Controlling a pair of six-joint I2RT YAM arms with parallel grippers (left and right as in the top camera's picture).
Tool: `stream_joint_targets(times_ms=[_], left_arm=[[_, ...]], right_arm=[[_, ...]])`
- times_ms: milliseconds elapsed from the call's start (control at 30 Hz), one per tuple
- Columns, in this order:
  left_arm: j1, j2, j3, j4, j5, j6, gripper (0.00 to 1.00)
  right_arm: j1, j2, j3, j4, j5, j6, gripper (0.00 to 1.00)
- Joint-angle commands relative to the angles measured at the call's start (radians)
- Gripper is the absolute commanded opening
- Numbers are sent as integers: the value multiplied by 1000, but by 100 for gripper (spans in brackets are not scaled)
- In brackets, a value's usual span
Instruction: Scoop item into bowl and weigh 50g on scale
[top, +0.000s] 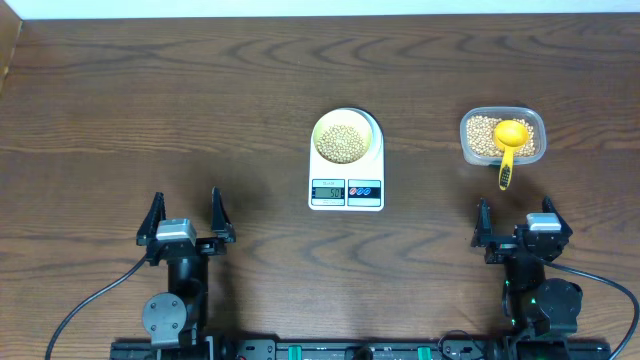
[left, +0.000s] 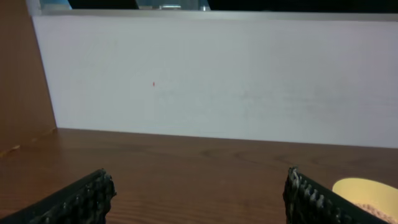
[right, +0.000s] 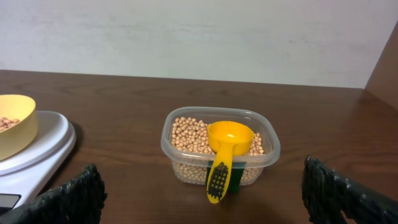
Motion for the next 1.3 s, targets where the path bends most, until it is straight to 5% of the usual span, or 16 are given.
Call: stream_joint_targets(times_ms=[0, 800, 1267], left_arm=[[6, -11, -19, 19, -24, -12, 89], [6, -11, -19, -277, 30, -2, 89], [-26, -11, -19, -278, 49, 98, 89]], right_arm=[[-4, -7, -2, -5, -2, -11, 99], [-4, -7, -2, -5, -2, -11, 99], [-4, -7, -2, -5, -2, -11, 99]])
